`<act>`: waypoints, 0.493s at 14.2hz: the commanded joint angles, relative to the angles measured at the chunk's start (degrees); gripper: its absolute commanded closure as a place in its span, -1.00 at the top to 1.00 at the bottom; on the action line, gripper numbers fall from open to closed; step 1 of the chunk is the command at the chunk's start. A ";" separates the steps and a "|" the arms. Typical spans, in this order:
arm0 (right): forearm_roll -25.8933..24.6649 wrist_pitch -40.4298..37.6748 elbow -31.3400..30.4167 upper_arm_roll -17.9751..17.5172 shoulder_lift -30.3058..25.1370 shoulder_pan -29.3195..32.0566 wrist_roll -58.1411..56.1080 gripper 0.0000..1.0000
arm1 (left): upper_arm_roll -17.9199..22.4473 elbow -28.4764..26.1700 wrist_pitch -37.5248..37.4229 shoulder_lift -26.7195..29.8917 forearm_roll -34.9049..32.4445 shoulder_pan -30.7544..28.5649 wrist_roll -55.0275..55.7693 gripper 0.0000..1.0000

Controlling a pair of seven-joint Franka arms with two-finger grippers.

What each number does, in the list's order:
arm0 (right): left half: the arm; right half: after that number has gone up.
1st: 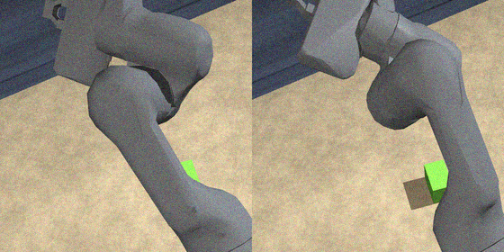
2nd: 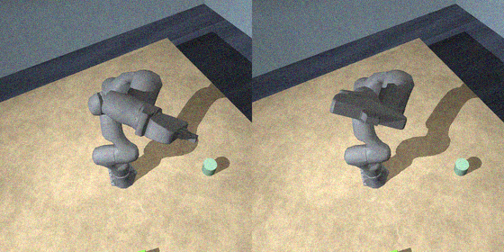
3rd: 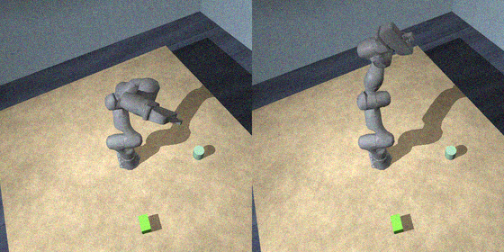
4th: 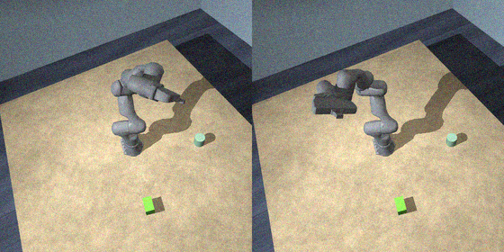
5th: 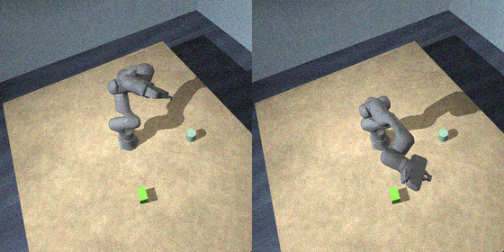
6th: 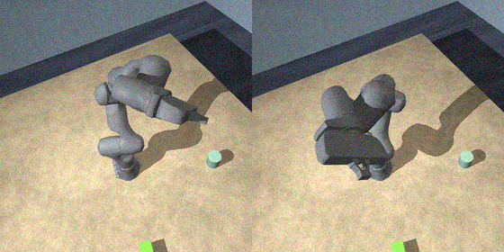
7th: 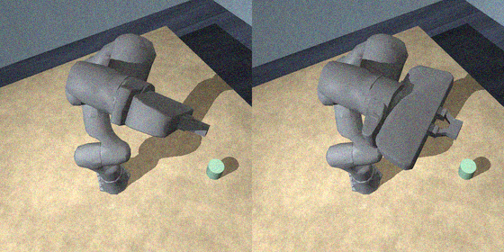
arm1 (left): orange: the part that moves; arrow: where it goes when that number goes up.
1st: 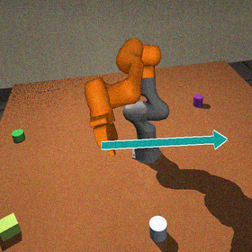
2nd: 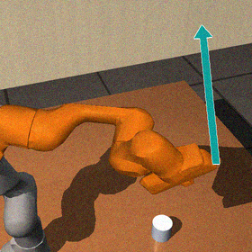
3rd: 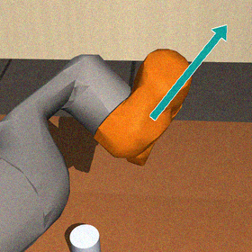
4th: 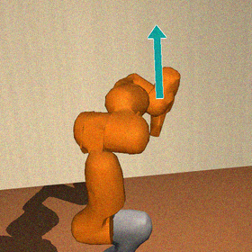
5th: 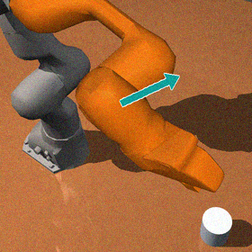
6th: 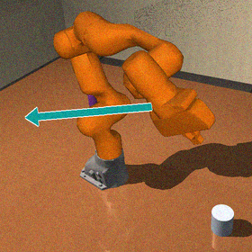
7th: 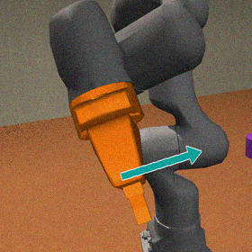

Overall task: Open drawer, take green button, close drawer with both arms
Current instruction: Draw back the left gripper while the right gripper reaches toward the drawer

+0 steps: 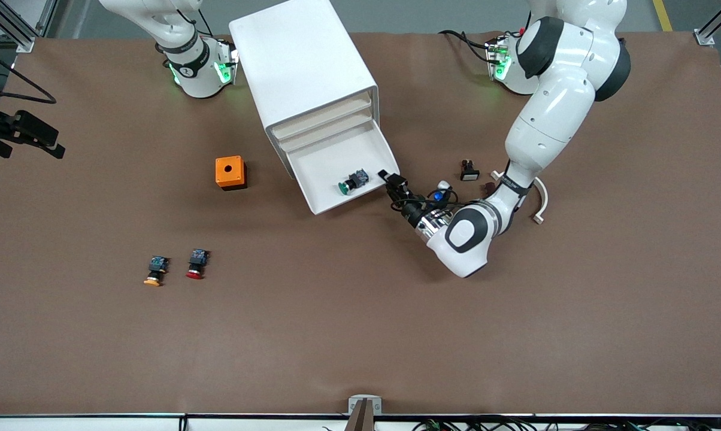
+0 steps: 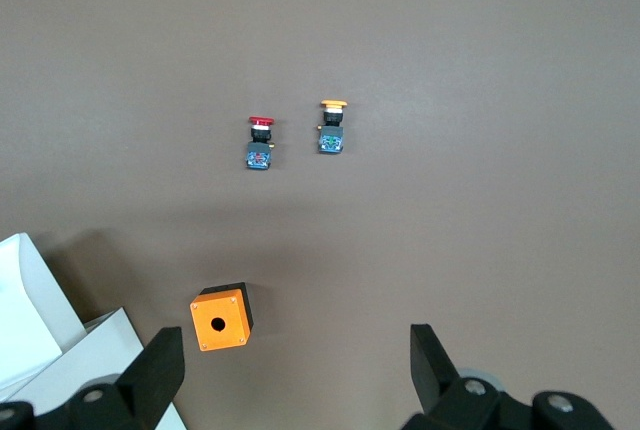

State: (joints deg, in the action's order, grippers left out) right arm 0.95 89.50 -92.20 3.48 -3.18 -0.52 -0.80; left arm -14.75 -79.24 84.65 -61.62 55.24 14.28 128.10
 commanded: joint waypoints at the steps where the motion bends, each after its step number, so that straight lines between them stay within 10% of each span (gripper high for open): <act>1: -0.42 0.41 0.44 0.12 0.98 -0.09 -0.26 1.00 | -0.28 0.57 0.60 -0.43 0.83 -0.22 -1.36 -0.18; 3: -0.60 0.76 0.88 0.12 4.56 -0.44 -0.26 1.00 | -0.19 1.80 0.60 -0.43 0.74 -0.31 -6.61 0.69; 7: -0.60 0.85 2.11 0.12 5.47 -0.35 -0.26 1.00 | 1.48 7.41 0.08 0.54 -1.27 -0.48 -22.41 0.99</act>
State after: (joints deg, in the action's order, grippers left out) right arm 0.95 91.10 -91.86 3.45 1.80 -0.53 -0.80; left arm -13.80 -75.23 85.53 -61.56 55.20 14.02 112.42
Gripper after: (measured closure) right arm 0.000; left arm 0.304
